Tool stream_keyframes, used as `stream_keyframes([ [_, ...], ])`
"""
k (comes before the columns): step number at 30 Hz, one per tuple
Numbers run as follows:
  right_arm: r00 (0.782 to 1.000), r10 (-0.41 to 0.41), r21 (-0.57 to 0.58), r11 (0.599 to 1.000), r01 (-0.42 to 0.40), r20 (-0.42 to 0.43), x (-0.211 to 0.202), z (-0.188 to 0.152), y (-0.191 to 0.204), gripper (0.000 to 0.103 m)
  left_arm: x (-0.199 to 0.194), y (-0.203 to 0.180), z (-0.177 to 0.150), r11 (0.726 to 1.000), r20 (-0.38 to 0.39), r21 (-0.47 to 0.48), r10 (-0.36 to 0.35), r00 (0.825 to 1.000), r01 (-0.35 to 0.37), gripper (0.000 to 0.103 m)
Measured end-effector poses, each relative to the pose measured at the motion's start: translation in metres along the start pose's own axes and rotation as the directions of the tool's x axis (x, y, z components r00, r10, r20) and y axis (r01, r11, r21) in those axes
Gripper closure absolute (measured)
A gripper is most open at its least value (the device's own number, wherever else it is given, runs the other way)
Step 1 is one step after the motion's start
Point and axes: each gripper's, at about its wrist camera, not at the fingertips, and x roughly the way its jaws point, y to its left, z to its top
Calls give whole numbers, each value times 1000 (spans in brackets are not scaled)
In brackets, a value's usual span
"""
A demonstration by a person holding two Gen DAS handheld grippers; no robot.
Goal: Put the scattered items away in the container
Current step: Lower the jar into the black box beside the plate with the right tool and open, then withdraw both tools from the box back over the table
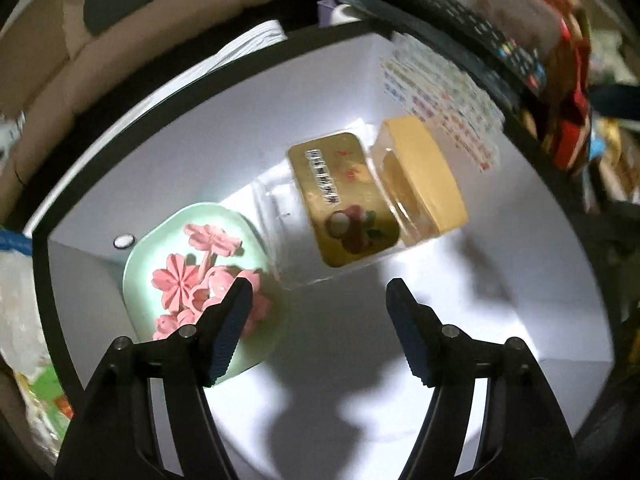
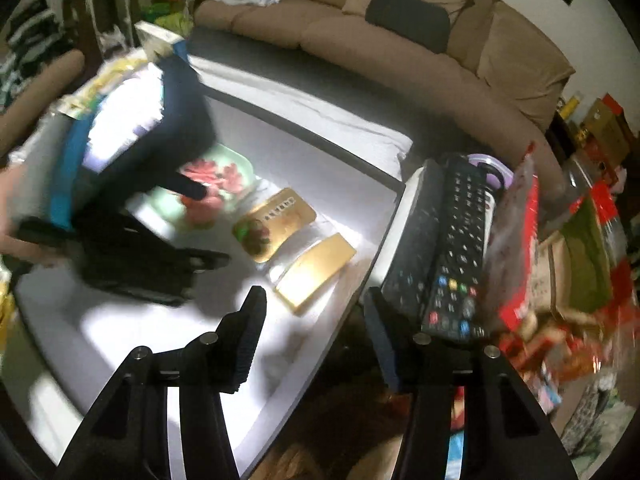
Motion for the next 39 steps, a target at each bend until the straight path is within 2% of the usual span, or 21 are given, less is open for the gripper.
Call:
stream_keyframes([
  [3, 999, 26, 13, 1000, -26, 40, -25, -9, 0, 50, 10, -16, 4, 995, -13, 40, 93, 996, -92, 36],
  [6, 995, 56, 38, 998, -59, 78, -42, -13, -4, 50, 22, -24, 12, 990, -26, 8, 144, 989, -143, 36],
  [10, 992, 63, 63, 996, -70, 108, -48, -15, -14, 50, 33, -20, 24, 986, -61, -102, 127, 990, -132, 35],
  [13, 989, 83, 93, 991, -94, 121, -49, -20, -22, 50, 39, -15, 29, 971, -96, -184, 134, 986, -150, 36],
  [15, 989, 82, 105, 990, -95, 125, -49, -24, -24, 50, 42, -10, 32, 961, -103, -248, 104, 989, -127, 36],
  [19, 989, 90, 117, 988, -105, 121, -43, -30, -27, 50, 44, -13, 40, 958, -84, -262, 98, 992, -117, 36],
  [21, 988, 93, 118, 987, -108, 121, -42, -32, -26, 50, 47, -16, 41, 952, -90, -290, 70, 993, -93, 35],
  [22, 988, 96, 120, 987, -111, 123, -42, -33, -26, 50, 47, -18, 41, 952, -86, -291, 68, 994, -91, 30],
  [28, 985, 118, 128, 983, -134, 127, -48, -38, -20, 50, 45, -19, 37, 952, -91, -276, 111, 990, -132, 26],
  [30, 984, 122, 121, 983, -138, 130, -53, -40, -15, 50, 34, -19, 31, 954, -96, -269, 110, 989, -132, 26],
  [31, 983, 127, 118, 983, -143, 132, -56, -41, -12, 50, 24, -19, 23, 958, -85, -267, 84, 993, -104, 26],
  [33, 981, 136, 107, 983, -151, 135, -61, -44, -6, 50, -7, -21, 7, 971, -38, -235, 37, 999, -45, 26],
  [34, 981, 137, 103, 983, -151, 137, -63, -45, -2, 50, -25, -20, -4, 974, -12, -223, 39, 999, -41, 26],
  [38, 970, 189, 117, 971, -207, 150, -64, -47, 11, 44, -97, -19, -64, 983, 103, -183, -1, 995, 20, 12],
  [39, 968, 200, 126, 967, -220, 152, -63, -48, 15, 43, -113, -19, -85, 983, 126, -182, -1, 992, 24, 12],
])
